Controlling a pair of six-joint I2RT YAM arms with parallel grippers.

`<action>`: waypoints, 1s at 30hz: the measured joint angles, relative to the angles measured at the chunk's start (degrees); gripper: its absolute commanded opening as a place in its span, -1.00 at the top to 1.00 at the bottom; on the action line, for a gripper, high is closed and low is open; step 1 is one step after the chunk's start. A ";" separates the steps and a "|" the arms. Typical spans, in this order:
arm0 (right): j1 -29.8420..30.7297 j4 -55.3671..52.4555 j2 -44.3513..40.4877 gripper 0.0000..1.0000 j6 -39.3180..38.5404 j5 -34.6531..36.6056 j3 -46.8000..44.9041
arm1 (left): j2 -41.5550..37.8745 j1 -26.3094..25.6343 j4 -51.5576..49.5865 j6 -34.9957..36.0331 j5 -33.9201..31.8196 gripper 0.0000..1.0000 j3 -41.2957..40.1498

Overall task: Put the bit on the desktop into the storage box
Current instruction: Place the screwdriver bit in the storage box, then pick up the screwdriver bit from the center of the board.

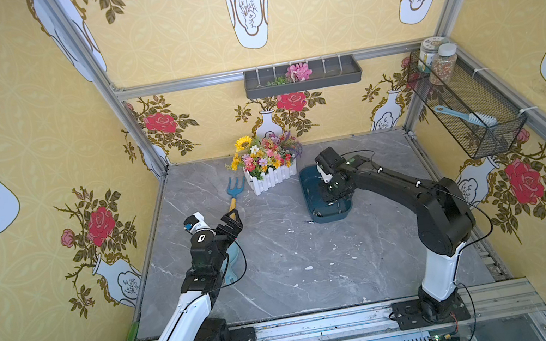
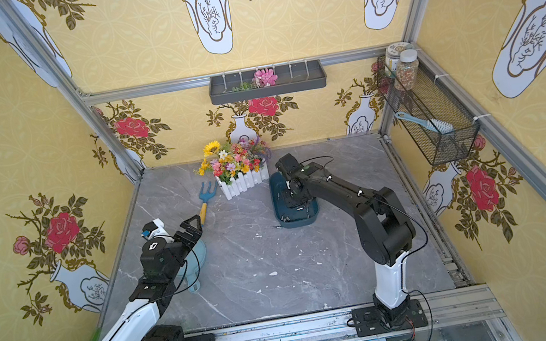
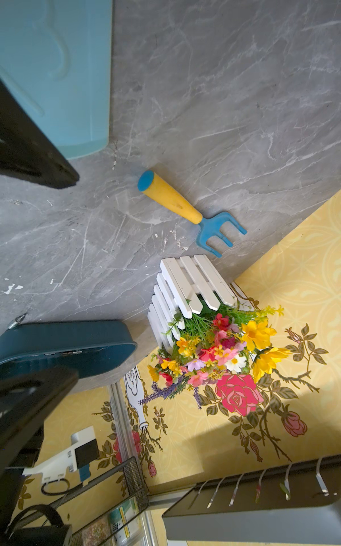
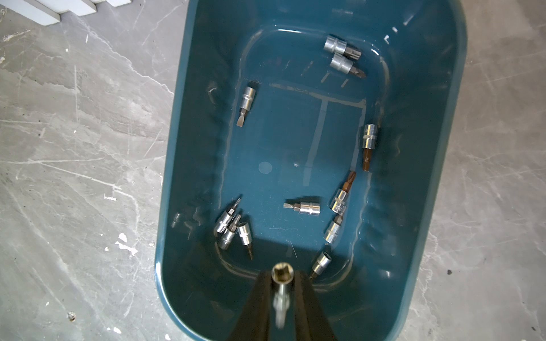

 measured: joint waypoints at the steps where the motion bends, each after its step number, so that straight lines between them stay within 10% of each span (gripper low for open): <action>1: 0.00 0.02 0.00 0.42 -0.09 0.00 0.00 | -0.04 0.00 0.00 0.00 0.00 -1.00 0.00; 30: 6.64 -1.07 0.63 -0.29 -1.14 -3.98 5.81 | -1.51 0.09 -0.37 -0.02 0.00 -1.00 -0.90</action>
